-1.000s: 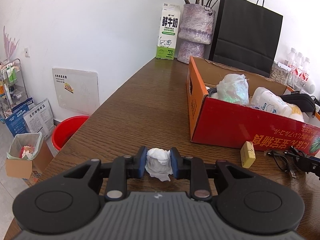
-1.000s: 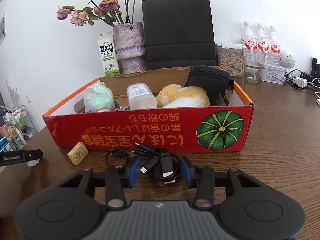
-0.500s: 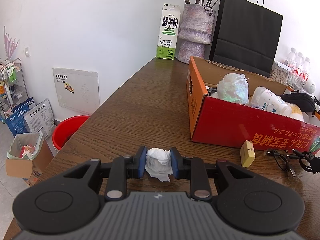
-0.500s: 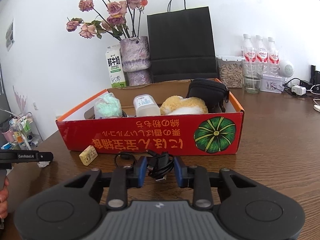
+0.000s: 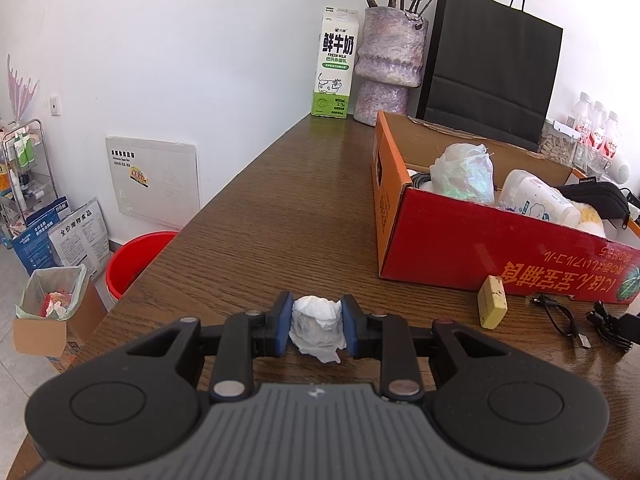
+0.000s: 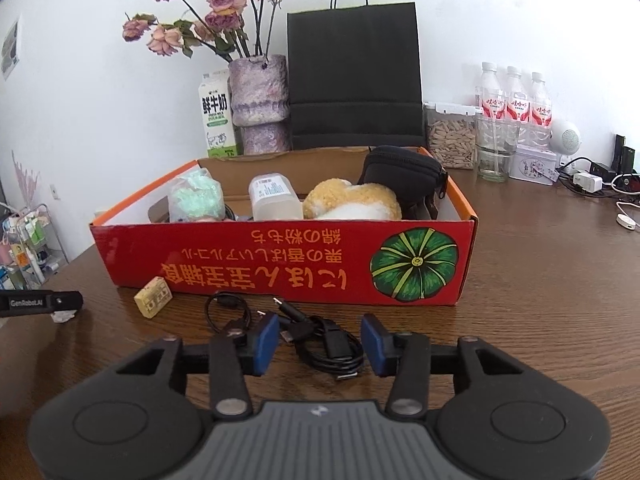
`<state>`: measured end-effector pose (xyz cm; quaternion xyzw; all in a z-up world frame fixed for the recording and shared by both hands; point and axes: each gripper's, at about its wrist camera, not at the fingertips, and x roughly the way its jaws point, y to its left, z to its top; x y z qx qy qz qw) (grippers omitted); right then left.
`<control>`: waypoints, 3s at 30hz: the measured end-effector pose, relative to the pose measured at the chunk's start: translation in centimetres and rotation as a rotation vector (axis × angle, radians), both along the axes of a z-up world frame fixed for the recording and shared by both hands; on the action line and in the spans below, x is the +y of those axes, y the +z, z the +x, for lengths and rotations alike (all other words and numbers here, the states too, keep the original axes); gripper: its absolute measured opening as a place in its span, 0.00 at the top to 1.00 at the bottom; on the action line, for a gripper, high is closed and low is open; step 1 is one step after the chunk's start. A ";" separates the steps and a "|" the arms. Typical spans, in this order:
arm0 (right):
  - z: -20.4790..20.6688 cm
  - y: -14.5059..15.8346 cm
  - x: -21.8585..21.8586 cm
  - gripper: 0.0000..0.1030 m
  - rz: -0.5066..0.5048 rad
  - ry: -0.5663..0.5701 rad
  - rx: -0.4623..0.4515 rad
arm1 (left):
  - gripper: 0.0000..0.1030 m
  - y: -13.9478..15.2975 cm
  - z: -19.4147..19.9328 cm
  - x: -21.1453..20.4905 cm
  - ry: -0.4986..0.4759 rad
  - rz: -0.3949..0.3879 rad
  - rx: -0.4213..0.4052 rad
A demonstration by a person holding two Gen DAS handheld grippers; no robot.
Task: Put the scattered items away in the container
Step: 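Carry the tissue and cable up over the box with both grippers, then lower the tissue and cable into the box and open both grippers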
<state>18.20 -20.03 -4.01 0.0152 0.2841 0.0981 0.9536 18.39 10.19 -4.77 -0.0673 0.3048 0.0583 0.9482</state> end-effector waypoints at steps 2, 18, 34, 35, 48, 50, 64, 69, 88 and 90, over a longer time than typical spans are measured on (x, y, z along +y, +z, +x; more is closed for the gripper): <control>1.2 -0.5 0.2 0.56 -0.018 0.001 0.042 | 0.74 0.0 -0.1 0.0 0.000 -0.001 -0.001; -2.2 1.3 -0.6 0.76 0.001 0.032 -0.095 | 0.75 0.2 -0.8 -0.2 -0.019 -0.015 -0.042; 2.8 7.8 0.2 0.76 0.004 -0.009 -0.299 | 0.76 6.9 2.7 -7.1 -0.164 -0.019 -0.269; 3.8 7.8 0.7 0.76 -0.004 -0.014 -0.303 | 0.76 7.2 3.4 -7.5 -0.166 -0.021 -0.277; 14.2 4.0 4.1 0.76 0.013 0.033 -0.217 | 0.76 4.7 13.8 -9.2 -0.152 -0.017 -0.247; 14.7 3.7 4.3 0.76 0.005 0.042 -0.210 | 0.75 4.3 14.2 -9.0 -0.150 0.002 -0.243; 13.9 3.1 4.5 0.76 -0.020 0.052 -0.200 | 0.74 4.3 13.5 -9.2 -0.134 0.052 -0.266; 13.7 3.0 4.3 0.64 0.001 0.050 -0.203 | 0.53 4.4 13.0 -9.0 -0.119 0.061 -0.296; 11.6 3.0 4.0 0.07 -0.002 0.009 -0.302 | 0.00 5.0 9.5 -8.9 -0.034 0.146 -0.472; 11.4 2.9 4.1 0.03 -0.012 -0.001 -0.309 | 0.00 4.9 9.3 -8.7 -0.030 0.142 -0.472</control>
